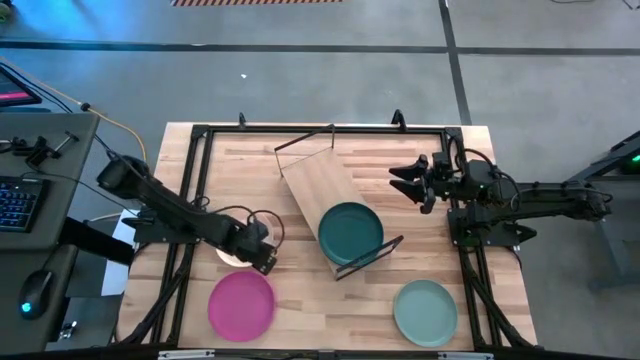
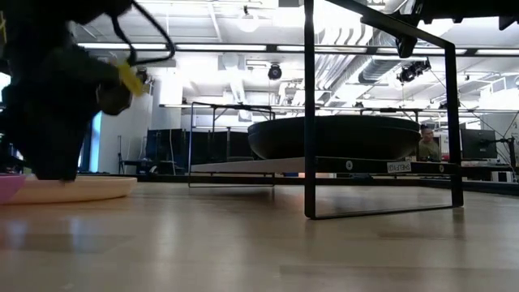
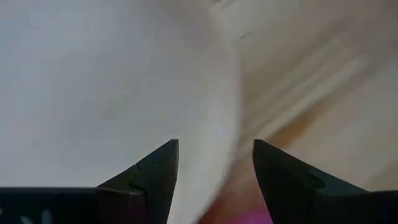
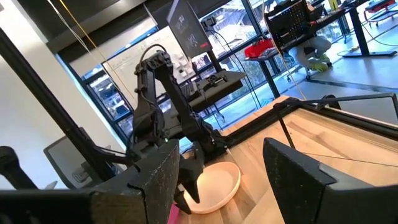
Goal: Place and stack plates onto a shelf
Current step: Put the the light brown plate on the shelf
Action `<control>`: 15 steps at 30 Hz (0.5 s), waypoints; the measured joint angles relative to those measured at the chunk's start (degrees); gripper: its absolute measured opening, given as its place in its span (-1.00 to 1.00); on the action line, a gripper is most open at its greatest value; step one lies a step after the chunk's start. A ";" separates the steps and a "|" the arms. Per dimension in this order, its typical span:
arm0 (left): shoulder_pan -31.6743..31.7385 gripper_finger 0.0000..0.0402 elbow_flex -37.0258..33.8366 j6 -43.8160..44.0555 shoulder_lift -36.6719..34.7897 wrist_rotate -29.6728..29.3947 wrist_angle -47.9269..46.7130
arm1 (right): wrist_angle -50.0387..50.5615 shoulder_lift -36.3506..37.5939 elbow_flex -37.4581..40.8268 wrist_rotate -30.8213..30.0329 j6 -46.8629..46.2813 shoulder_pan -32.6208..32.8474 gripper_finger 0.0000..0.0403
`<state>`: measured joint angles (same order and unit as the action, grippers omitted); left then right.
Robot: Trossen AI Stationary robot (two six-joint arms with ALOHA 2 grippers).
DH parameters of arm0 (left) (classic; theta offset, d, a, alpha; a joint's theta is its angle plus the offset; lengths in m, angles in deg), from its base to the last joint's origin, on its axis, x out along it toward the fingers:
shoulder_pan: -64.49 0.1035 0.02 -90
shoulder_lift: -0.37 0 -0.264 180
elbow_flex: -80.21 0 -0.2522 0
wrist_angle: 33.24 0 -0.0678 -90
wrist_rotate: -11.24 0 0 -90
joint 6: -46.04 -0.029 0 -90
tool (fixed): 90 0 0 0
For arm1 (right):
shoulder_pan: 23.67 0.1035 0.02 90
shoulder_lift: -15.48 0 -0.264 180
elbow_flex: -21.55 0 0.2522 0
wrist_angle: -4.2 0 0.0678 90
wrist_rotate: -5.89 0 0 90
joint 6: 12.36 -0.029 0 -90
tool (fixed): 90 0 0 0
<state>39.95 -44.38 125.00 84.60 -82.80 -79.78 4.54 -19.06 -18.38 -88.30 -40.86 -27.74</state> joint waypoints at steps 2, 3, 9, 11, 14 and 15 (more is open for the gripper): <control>-0.02 -0.04 0.12 0.35 1.84 0.63 0.16 | 0.12 0.00 0.00 0.00 -0.01 -0.02 0.07; -0.02 -0.04 0.14 0.36 2.42 0.94 0.35 | 0.18 0.00 0.00 0.00 0.00 -0.01 0.07; 0.01 -0.19 0.47 -2.64 4.53 1.46 2.90 | 0.78 0.00 0.00 0.02 0.00 -0.01 0.07; 0.24 -0.35 0.45 -3.28 4.40 1.59 2.97 | 0.74 0.00 0.00 0.03 0.00 0.00 0.07; 0.67 -0.69 0.19 -5.27 3.55 1.85 2.17 | 0.75 0.00 0.00 0.04 0.01 0.00 0.07; 0.95 -0.82 0.12 -5.96 2.95 1.80 1.59 | 0.75 0.00 0.00 0.04 0.10 0.00 0.07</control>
<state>40.91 -44.26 119.05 87.54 -80.99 -78.19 5.30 -19.06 -18.38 -88.26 -40.76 -27.74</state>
